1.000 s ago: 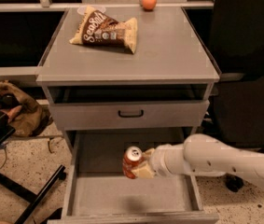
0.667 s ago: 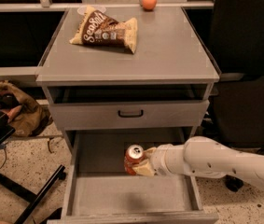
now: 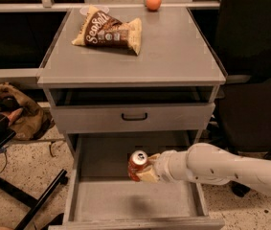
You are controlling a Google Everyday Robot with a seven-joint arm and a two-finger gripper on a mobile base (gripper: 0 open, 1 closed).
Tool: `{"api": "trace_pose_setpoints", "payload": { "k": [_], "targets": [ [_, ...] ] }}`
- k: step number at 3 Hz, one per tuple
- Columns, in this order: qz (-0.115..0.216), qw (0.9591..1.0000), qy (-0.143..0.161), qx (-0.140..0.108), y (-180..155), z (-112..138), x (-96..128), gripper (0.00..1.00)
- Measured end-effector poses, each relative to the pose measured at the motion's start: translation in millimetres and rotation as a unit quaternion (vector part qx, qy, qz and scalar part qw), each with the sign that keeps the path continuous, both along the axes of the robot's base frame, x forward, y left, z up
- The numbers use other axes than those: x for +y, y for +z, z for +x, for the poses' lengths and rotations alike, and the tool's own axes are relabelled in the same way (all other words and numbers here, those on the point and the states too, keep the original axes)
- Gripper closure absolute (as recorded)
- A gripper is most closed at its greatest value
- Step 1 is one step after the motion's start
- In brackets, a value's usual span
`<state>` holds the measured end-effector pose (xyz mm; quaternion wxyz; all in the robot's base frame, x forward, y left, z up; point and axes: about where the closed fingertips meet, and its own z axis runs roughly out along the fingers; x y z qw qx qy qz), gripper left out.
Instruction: Place coke can into middle drawer
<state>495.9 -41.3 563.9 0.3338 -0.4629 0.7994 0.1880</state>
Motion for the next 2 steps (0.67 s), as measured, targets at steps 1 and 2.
{"api": "trace_pose_setpoints", "payload": {
  "k": [1, 2],
  "targets": [
    [-0.013, 0.9992, -0.031, 0.021, -64.4, -9.2, -17.0, 1.00],
    [-0.010, 0.9964, -0.078, 0.030, -135.0, -23.2, -31.0, 1.00]
  ]
}}
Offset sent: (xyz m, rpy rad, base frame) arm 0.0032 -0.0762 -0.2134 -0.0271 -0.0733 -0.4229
